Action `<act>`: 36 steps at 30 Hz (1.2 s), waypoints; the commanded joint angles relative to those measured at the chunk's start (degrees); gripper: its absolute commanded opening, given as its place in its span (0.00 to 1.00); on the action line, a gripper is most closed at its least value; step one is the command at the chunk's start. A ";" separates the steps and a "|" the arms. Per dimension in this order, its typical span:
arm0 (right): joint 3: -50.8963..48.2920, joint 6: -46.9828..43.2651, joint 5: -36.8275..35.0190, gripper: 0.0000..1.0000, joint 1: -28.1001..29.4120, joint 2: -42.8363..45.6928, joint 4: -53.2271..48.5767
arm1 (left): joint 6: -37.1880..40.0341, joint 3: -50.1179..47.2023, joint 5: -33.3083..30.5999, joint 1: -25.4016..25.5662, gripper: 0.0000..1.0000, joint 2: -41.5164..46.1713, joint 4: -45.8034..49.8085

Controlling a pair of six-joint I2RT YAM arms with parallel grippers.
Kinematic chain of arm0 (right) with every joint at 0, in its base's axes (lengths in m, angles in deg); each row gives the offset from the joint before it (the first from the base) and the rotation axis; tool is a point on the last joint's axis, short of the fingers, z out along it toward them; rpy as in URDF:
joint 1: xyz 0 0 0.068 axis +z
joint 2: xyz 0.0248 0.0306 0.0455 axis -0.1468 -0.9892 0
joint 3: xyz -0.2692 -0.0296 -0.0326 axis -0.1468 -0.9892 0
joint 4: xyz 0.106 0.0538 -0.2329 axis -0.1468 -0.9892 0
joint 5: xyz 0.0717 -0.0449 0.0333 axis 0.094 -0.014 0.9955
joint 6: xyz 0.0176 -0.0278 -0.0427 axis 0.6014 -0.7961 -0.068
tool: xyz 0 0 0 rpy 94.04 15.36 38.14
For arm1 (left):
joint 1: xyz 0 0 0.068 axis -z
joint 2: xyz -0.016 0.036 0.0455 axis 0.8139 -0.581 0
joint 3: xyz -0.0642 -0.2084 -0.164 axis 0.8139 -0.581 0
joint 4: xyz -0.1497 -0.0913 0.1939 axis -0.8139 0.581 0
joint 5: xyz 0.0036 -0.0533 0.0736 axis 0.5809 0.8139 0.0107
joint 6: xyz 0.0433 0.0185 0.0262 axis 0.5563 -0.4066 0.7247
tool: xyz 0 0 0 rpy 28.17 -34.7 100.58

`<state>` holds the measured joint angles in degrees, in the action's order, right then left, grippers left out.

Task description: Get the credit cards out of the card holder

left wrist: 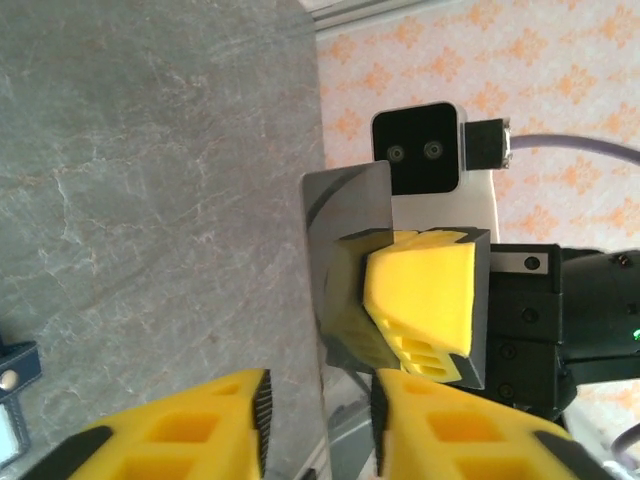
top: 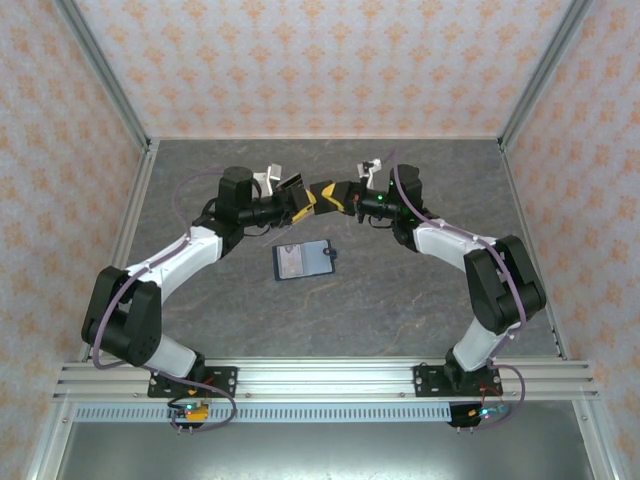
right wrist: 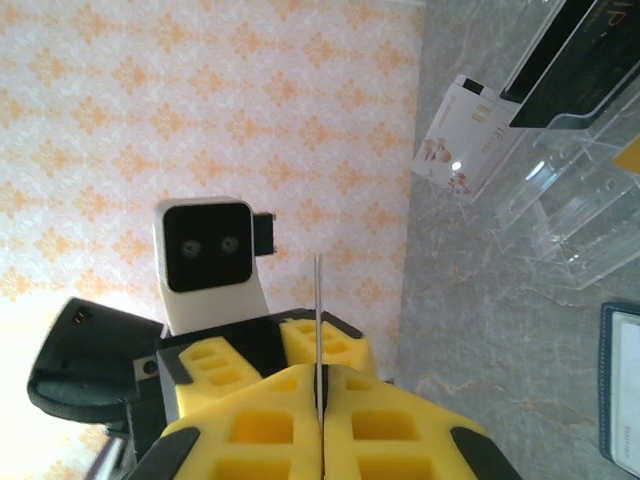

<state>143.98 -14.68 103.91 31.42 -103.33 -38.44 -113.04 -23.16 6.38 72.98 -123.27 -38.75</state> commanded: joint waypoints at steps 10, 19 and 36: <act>-1.87 10.08 -3.48 0.07 0.01 -0.27 13.63 | -10.08 -1.79 -6.35 3.62 0.34 0.01 -12.97; -2.31 8.74 -3.34 0.09 -0.01 -0.46 11.84 | -9.85 -1.61 -6.21 3.65 0.09 -1.12 -14.01; 0.25 -32.87 -24.42 0.77 0.02 13.64 -40.57 | 40.58 21.11 -27.54 3.03 0.00 -2.54 42.22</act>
<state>142.87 -39.60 86.51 31.42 -90.76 -70.40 -86.42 -6.68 -12.61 76.46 -123.99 -10.01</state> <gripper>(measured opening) 0.754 0.044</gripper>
